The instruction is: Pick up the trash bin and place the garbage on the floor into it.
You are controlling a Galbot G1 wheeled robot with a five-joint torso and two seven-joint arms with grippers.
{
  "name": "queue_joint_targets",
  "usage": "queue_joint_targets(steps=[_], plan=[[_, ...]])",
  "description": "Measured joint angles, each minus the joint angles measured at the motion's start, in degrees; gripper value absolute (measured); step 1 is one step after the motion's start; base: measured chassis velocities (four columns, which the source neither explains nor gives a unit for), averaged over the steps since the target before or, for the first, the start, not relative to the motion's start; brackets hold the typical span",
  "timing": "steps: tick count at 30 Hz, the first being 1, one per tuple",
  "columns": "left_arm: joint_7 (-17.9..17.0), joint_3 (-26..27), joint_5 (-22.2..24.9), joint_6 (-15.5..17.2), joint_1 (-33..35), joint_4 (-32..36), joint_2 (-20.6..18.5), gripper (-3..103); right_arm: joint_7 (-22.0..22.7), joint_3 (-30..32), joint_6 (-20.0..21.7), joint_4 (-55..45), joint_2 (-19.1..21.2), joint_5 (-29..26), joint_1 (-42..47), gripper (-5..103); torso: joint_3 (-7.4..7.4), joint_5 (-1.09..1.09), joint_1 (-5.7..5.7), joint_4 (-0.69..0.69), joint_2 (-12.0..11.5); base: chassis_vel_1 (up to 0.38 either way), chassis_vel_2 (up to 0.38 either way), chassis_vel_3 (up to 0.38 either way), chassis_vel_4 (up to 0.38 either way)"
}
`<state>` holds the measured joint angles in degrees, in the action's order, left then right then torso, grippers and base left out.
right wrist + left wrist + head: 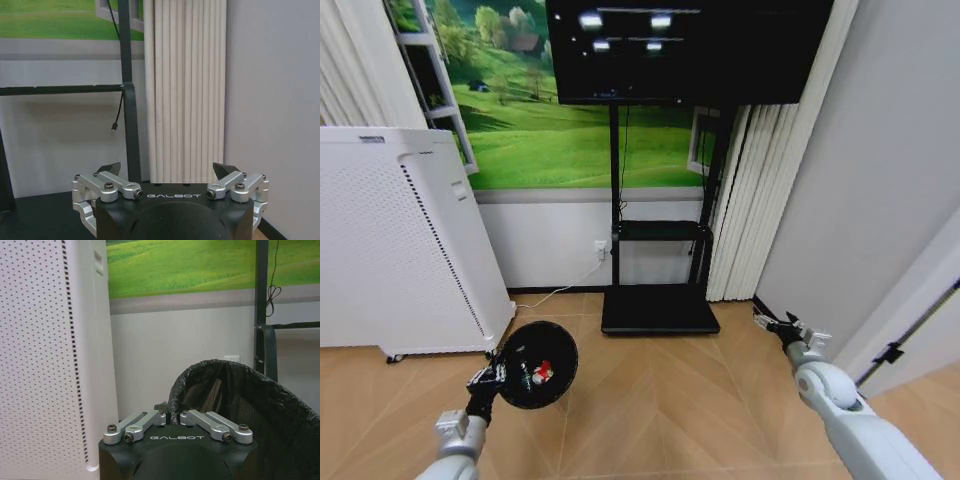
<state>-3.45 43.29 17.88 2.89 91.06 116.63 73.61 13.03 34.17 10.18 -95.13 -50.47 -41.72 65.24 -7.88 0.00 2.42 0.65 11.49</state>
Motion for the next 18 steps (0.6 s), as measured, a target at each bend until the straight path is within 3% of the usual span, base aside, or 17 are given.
queue_joint_targets(steps=[9, 18], plan=[[0.0, -0.2, -0.2, 0.0, 0.3, 0.4, 0.1, 7, 0.0, 0.0, 0.0, 0.0, 0.0, 0.0, 0.0, 100, -0.01, 0.02, 0.0, 0.01, 0.0, 0.232, 0.241, -0.237, -0.239], [0.0, -0.2, -0.2, -0.1, 0.3, 0.5, -0.1, 7, 0.0, 0.0, 0.0, 0.0, 0.0, 0.0, 0.0, 100, 0.0, 0.01, -0.01, 0.0, 0.0, 0.33, 0.319, -0.342, -0.335]])
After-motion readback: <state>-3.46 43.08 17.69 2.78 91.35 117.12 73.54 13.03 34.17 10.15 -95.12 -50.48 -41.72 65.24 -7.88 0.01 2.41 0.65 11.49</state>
